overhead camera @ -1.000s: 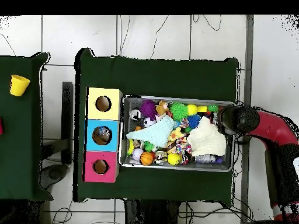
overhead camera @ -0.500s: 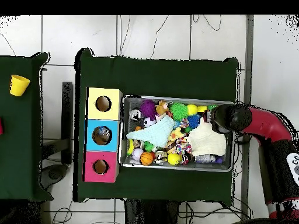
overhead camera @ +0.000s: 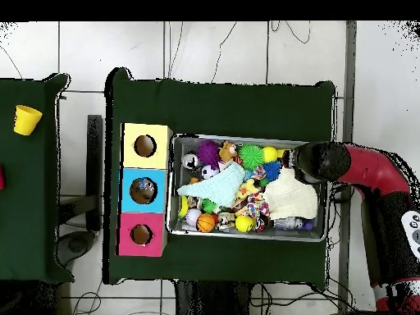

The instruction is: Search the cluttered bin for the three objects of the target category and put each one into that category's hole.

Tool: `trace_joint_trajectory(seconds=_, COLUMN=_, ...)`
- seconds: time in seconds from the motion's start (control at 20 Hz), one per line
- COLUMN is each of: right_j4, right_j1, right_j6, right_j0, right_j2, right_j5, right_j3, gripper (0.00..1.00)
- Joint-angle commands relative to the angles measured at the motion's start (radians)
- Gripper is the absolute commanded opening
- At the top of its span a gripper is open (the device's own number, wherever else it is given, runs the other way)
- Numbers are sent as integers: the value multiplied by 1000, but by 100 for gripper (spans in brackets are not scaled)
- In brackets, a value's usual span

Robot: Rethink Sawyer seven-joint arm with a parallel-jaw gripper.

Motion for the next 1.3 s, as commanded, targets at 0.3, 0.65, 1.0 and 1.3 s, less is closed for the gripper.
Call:
trace_joint_trajectory(seconds=0.3, right_j4=-86, right_j1=28, right_j6=-136, right_j0=-35, right_j2=-23, right_j5=-106, right_j3=133, gripper=100)
trace_joint_trajectory(seconds=0.65, right_j4=-95, right_j1=51, right_j6=-125, right_j0=-46, right_j2=-31, right_j5=-128, right_j3=145, gripper=100)
trace_joint_trajectory(seconds=1.0, right_j4=-109, right_j1=48, right_j6=-151, right_j0=-48, right_j2=-50, right_j5=-83, right_j3=128, gripper=100)
trace_joint_trajectory(seconds=1.3, right_j4=-110, right_j1=68, right_j6=-179, right_j0=-61, right_j2=-41, right_j5=-72, right_j3=112, gripper=100)
